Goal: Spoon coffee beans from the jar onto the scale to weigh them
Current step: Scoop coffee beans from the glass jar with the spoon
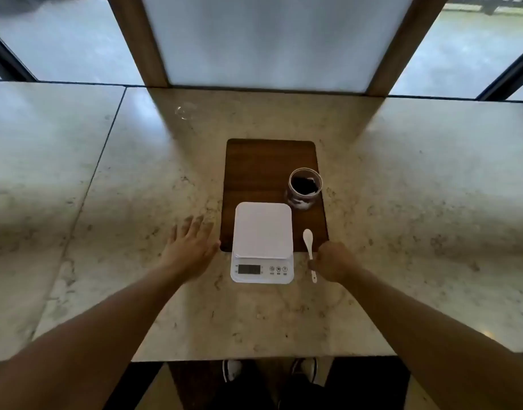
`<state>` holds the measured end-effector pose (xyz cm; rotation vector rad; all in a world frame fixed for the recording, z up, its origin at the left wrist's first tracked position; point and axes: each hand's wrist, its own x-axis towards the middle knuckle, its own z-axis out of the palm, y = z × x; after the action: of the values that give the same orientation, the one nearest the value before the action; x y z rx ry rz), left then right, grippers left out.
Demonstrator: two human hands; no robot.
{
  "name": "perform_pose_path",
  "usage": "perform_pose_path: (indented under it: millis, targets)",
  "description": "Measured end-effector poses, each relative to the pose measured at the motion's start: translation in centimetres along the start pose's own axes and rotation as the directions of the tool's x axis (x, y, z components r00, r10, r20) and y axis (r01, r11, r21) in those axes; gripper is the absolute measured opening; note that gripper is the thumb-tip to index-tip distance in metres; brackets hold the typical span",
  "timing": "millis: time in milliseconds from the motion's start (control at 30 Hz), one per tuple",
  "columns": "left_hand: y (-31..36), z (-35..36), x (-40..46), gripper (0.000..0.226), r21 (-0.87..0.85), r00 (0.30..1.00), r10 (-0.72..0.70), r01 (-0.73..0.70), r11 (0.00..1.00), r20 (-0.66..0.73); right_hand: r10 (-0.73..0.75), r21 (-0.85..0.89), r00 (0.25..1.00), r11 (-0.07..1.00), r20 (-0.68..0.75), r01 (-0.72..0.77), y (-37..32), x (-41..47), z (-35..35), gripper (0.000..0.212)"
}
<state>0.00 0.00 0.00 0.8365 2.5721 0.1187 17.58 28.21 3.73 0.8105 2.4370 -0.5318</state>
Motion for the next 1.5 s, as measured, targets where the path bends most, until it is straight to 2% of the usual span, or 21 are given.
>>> perform_pose_path:
  millis: [133,233,300,400,500,667,800,900,967,1067,1133,1300,1400,1500]
  targets:
    - [-1.1,2.5,0.9,0.074,-0.015,0.996,-0.032,0.031,0.999,-0.086,0.063,-0.017,0.998,0.998,-0.004,-0.063,0.0,-0.6,1.2,0.027]
    - [-1.1,4.6,1.3,0.074,-0.094,0.988,-0.129,0.121,0.988,-0.090,0.093,0.055,0.995,0.994,-0.043,-0.091,0.5,-0.6,2.6,0.021]
    - [-0.7,5.8,1.6,0.076,-0.086,0.976,-0.154,0.142,0.986,-0.156,0.111,0.103,0.991,0.989,-0.070,-0.103,0.8,-0.1,3.2,0.020]
    - [-0.8,6.7,1.6,0.078,-0.049,0.958,-0.123,0.114,0.992,-0.260,0.126,0.162,0.985,0.981,-0.114,-0.107,0.9,0.2,3.8,0.030]
    - [-1.0,6.6,1.8,0.077,-0.047,0.955,-0.116,0.107,0.993,-0.273,0.140,0.223,0.974,0.970,-0.180,-0.098,1.0,0.0,4.0,0.032]
    - [-0.7,6.0,1.5,0.078,-0.045,0.958,-0.128,0.120,0.992,-0.258,0.094,0.366,0.972,0.930,-0.216,-0.008,1.6,-0.9,3.4,0.019]
    - [-0.4,5.5,1.4,0.077,-0.057,0.961,-0.138,0.128,0.990,-0.240,-0.036,0.437,0.974,0.890,-0.225,0.134,2.0,-1.5,1.3,0.018]
    - [-0.4,5.5,1.4,0.076,-0.058,0.959,-0.145,0.135,0.989,-0.244,-0.142,0.392,0.920,0.873,-0.365,0.291,1.8,-1.8,-0.2,0.012]
    - [-0.5,5.7,1.4,0.075,-0.057,0.954,-0.155,0.145,0.988,-0.256,-0.151,0.376,0.865,0.855,-0.479,0.358,1.6,-1.7,-1.0,0.010]
    - [-0.4,5.8,1.2,0.075,-0.054,0.950,-0.148,0.139,0.989,-0.273,-0.092,0.382,0.782,0.834,-0.616,0.399,1.2,-1.2,-2.2,0.013]
    - [-0.3,5.7,1.2,0.075,-0.058,0.950,-0.146,0.136,0.989,-0.276,0.000,0.437,0.746,0.811,-0.666,0.390,0.9,-0.7,-2.8,0.015]
    - [0.0,5.3,1.1,0.078,-0.056,0.950,-0.153,0.143,0.988,-0.271,0.225,0.636,0.729,0.687,-0.647,0.352,0.4,1.3,-4.6,0.017]
    - [-0.1,5.3,1.0,0.079,-0.055,0.952,-0.151,0.141,0.988,-0.265,0.249,0.629,0.698,0.690,-0.671,0.358,0.5,2.1,-5.4,0.018]
    - [-0.2,5.3,1.1,0.079,-0.054,0.952,-0.148,0.138,0.989,-0.270,0.214,0.563,0.679,0.750,-0.703,0.347,0.7,3.1,-6.1,0.021]
